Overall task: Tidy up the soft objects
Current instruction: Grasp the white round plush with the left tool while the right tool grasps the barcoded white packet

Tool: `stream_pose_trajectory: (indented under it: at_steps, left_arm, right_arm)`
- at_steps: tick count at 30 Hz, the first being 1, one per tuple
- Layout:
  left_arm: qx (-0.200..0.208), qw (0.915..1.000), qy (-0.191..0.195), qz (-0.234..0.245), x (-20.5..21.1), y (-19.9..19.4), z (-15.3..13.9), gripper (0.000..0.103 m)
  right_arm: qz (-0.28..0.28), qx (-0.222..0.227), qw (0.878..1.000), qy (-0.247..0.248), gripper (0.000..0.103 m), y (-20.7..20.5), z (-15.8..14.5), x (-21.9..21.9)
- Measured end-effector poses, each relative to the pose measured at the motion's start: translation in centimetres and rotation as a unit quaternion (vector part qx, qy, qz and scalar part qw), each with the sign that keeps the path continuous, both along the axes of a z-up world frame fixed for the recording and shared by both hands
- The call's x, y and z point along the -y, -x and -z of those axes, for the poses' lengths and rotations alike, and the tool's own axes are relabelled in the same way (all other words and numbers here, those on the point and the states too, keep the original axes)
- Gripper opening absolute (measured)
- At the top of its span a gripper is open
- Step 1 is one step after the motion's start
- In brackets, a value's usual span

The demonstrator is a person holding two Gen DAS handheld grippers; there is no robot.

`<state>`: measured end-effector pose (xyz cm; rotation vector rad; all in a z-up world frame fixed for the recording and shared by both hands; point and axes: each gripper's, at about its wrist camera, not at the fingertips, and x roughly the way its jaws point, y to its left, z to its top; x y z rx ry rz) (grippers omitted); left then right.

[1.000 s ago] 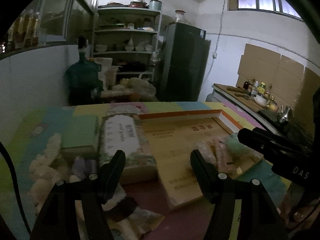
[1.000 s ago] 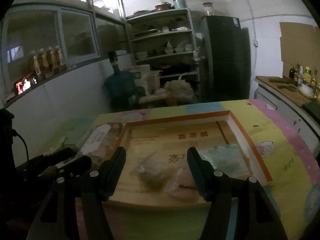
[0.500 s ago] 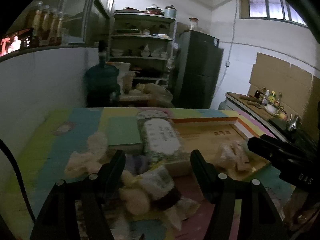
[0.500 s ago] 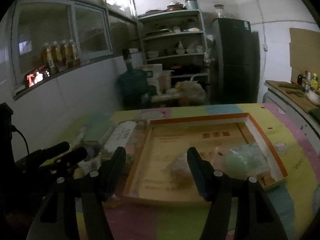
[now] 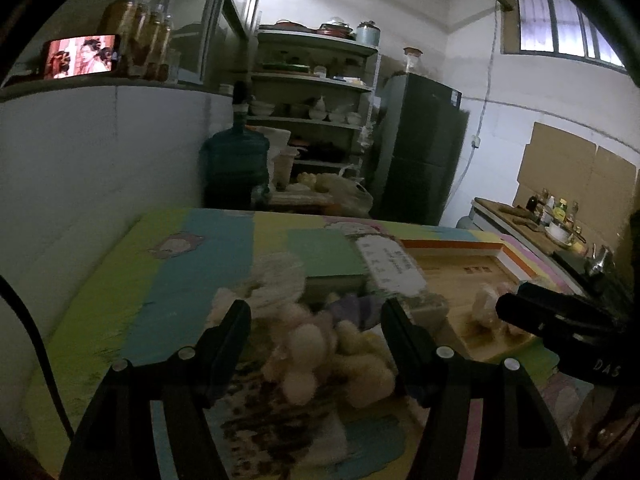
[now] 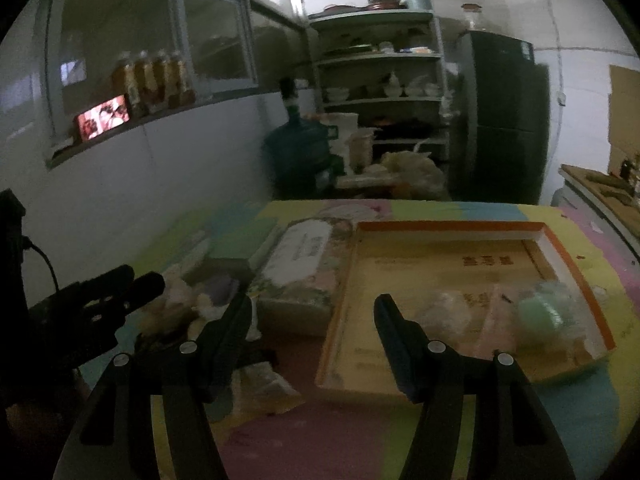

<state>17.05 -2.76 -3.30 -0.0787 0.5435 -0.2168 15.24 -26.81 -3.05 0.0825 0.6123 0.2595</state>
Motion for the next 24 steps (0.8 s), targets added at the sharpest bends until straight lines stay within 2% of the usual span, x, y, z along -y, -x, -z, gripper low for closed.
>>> stream_pose_trajectory:
  at_steps: [12,24]
  left_arm:
    - [0.000,1.0000,0.008,-0.004,-3.7,1.4,1.9,0.067]
    - [0.013,0.9987,0.004,0.050,-2.9,1.8,2.5,0.067]
  right_arm:
    - [-0.039,-0.027,0.999,0.011,0.065,-1.0,2.8,-3.5]
    - [-0.059,-0.044,0.997,0.012,0.065,-1.4,4.6,-5.1]
